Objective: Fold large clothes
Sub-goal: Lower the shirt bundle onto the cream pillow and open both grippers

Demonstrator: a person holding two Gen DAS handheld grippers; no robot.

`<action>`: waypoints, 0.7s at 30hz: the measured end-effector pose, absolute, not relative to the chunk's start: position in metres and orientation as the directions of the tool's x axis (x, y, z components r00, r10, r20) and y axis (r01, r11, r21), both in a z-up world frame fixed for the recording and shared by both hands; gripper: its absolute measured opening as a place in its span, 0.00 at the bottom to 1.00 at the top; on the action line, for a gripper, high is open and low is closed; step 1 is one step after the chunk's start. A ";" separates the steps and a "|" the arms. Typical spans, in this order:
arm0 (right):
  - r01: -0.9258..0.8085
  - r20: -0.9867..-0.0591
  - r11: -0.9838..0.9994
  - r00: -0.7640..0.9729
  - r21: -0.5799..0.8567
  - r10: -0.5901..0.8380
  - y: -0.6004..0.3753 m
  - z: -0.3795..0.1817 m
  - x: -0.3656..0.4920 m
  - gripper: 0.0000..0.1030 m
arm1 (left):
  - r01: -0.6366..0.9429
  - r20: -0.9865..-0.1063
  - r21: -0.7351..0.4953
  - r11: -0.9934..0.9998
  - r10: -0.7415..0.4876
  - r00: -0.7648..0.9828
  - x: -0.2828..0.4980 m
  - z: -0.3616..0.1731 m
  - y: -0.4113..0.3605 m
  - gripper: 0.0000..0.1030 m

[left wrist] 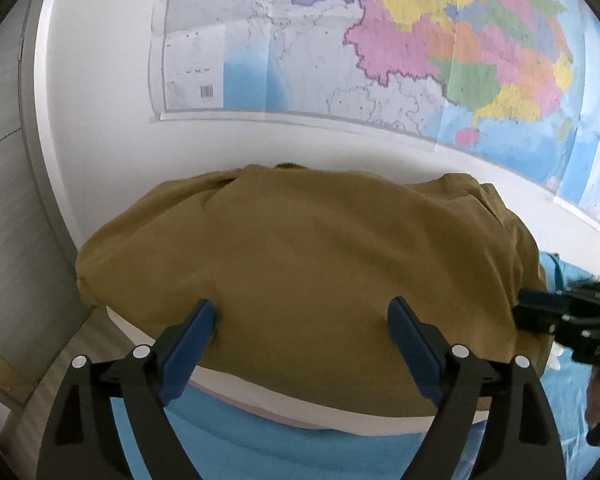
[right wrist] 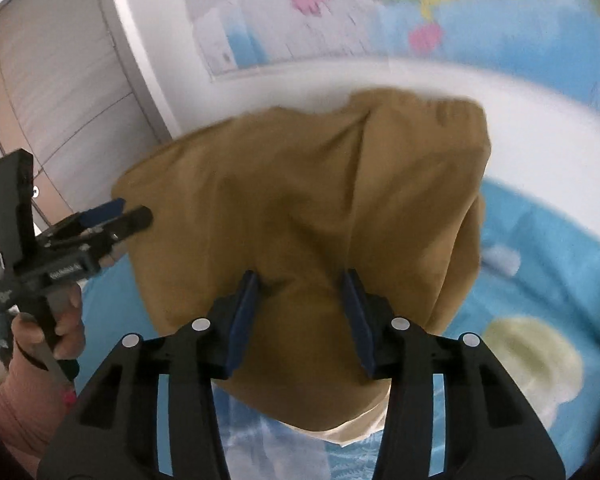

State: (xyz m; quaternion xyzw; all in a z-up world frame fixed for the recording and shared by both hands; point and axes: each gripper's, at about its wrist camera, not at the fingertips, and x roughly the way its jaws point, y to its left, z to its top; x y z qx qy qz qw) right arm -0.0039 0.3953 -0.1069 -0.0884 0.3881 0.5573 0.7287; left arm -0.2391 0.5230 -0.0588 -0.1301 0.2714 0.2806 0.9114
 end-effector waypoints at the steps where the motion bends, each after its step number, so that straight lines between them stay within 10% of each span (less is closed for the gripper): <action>1: -0.877 -0.662 0.363 0.071 0.315 0.746 0.395 -0.109 -0.003 0.42 | -0.580 -0.574 -0.079 0.811 0.439 0.691 -0.238 -0.061 0.524 0.83; 21: -0.919 -0.637 0.363 0.187 0.156 0.747 0.384 -0.090 -0.045 0.65 | -0.604 -0.582 -0.049 0.796 0.469 0.665 -0.240 -0.061 0.490 0.93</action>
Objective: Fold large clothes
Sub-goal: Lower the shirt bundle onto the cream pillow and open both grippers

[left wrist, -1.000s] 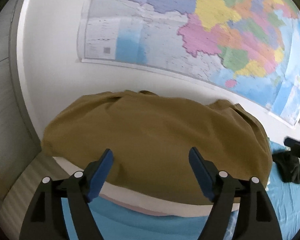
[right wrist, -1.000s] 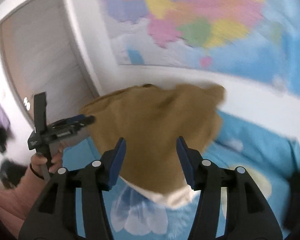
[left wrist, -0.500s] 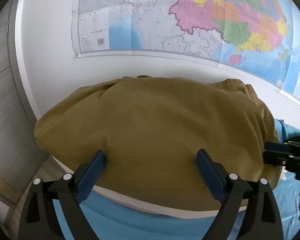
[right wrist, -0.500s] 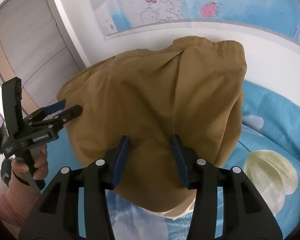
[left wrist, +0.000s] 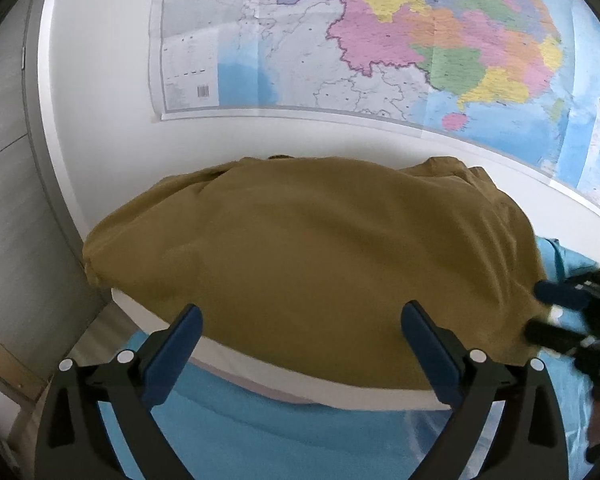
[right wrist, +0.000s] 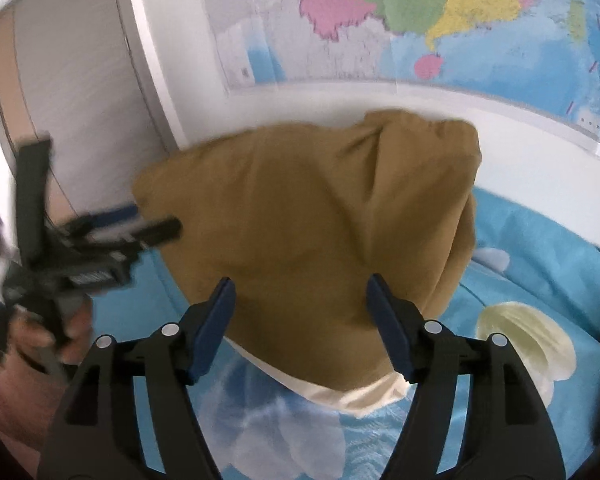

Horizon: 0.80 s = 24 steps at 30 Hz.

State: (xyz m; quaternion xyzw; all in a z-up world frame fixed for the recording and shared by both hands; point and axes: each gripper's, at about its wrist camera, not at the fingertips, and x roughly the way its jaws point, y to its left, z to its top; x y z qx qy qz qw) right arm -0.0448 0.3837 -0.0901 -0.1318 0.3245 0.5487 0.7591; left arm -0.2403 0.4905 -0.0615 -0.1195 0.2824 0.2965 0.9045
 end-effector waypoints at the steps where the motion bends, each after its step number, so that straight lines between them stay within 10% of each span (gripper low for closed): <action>1: -0.923 -0.639 0.365 0.210 0.119 0.740 0.385 -0.092 -0.049 0.65 | -0.604 -0.585 -0.053 0.795 0.465 0.664 -0.240 -0.062 0.488 0.93; 24: -0.928 -0.532 0.344 0.221 0.141 0.817 0.327 -0.068 -0.102 0.93 | -0.627 -0.553 -0.094 0.773 0.483 0.679 -0.275 -0.057 0.413 0.93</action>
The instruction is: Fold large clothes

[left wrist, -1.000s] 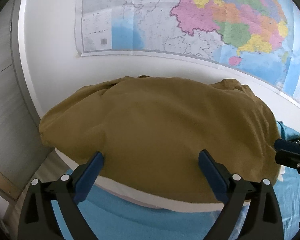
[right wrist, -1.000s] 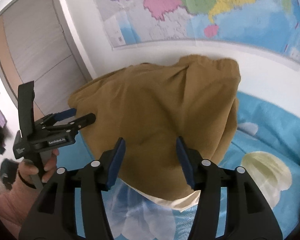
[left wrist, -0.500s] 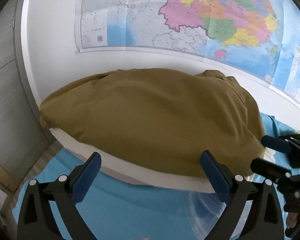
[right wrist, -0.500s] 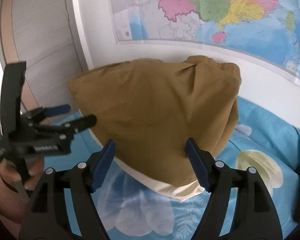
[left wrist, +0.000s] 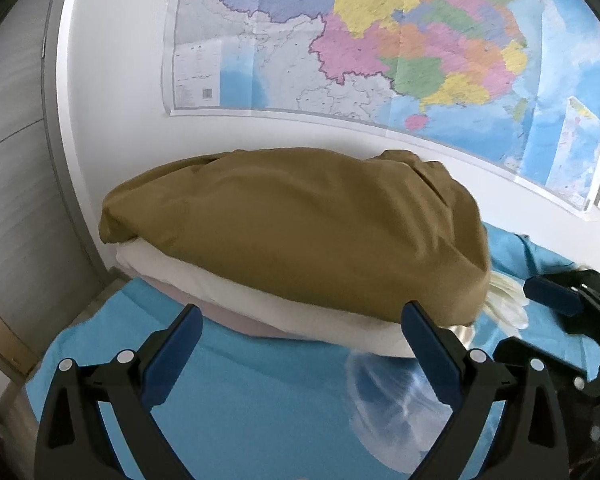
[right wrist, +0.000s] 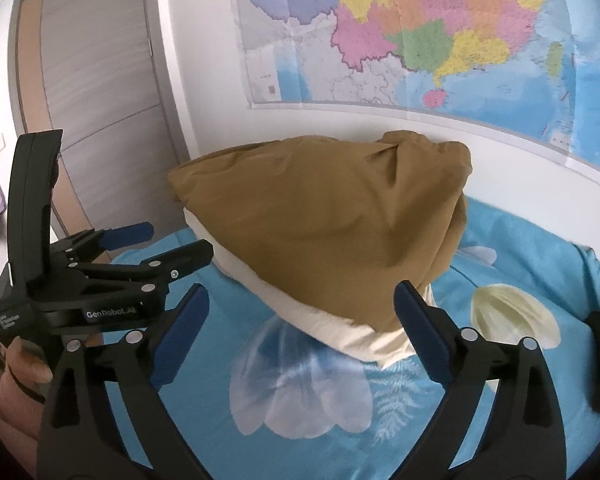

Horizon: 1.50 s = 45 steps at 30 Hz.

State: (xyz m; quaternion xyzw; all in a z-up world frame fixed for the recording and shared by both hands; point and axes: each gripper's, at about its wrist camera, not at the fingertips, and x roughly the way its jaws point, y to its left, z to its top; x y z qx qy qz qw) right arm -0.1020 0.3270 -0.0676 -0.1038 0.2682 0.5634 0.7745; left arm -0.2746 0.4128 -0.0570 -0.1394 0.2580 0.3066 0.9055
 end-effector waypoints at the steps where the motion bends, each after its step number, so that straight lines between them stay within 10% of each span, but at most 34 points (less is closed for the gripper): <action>1: -0.928 -0.528 0.349 0.232 0.132 0.817 0.325 -0.067 -0.104 0.95 | -0.630 -0.550 -0.093 0.771 0.487 0.678 -0.276 -0.057 0.409 0.93; 45: -0.904 -0.503 0.387 0.253 0.180 0.826 0.265 -0.074 -0.120 0.95 | -0.642 -0.540 -0.086 0.762 0.506 0.672 -0.307 -0.059 0.347 0.93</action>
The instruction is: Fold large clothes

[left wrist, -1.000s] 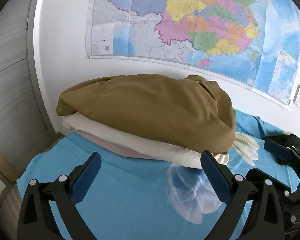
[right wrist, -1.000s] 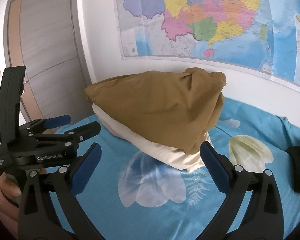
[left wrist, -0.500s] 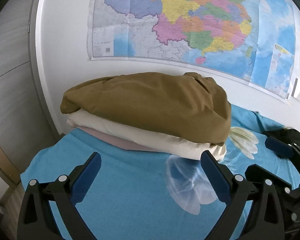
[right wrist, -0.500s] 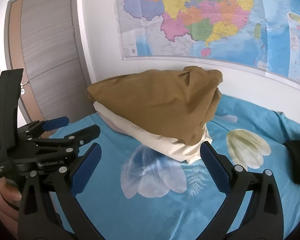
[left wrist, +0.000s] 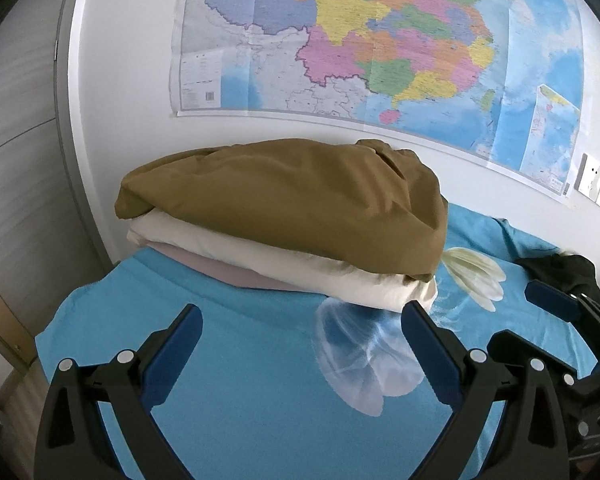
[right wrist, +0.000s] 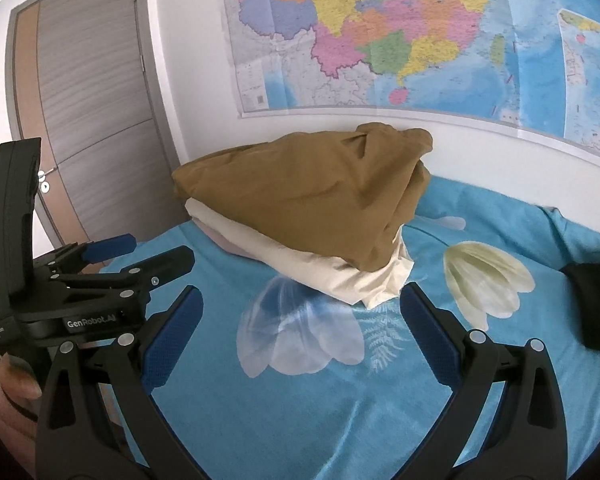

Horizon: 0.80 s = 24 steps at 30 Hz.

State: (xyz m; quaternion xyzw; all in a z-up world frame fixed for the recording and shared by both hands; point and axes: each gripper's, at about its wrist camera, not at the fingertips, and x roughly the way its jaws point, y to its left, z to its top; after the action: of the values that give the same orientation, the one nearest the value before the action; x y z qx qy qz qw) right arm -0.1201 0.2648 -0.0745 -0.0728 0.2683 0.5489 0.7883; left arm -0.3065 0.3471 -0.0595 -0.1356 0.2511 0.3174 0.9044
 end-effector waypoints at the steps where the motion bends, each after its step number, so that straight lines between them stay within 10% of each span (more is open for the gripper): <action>1: -0.905 -0.502 0.385 0.250 0.184 0.828 0.264 -0.075 -0.120 0.95 | -0.644 -0.539 -0.088 0.760 0.507 0.673 -0.307 -0.059 0.346 0.93; 24: -0.902 -0.508 0.388 0.248 0.191 0.825 0.258 -0.079 -0.122 0.95 | -0.641 -0.549 -0.087 0.763 0.500 0.670 -0.305 -0.062 0.339 0.93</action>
State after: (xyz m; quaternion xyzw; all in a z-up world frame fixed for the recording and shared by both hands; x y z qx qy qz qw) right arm -0.1218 0.2583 -0.0787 -0.0699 0.2740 0.5487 0.7868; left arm -0.3052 0.3393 -0.0623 -0.1378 0.2559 0.3156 0.9033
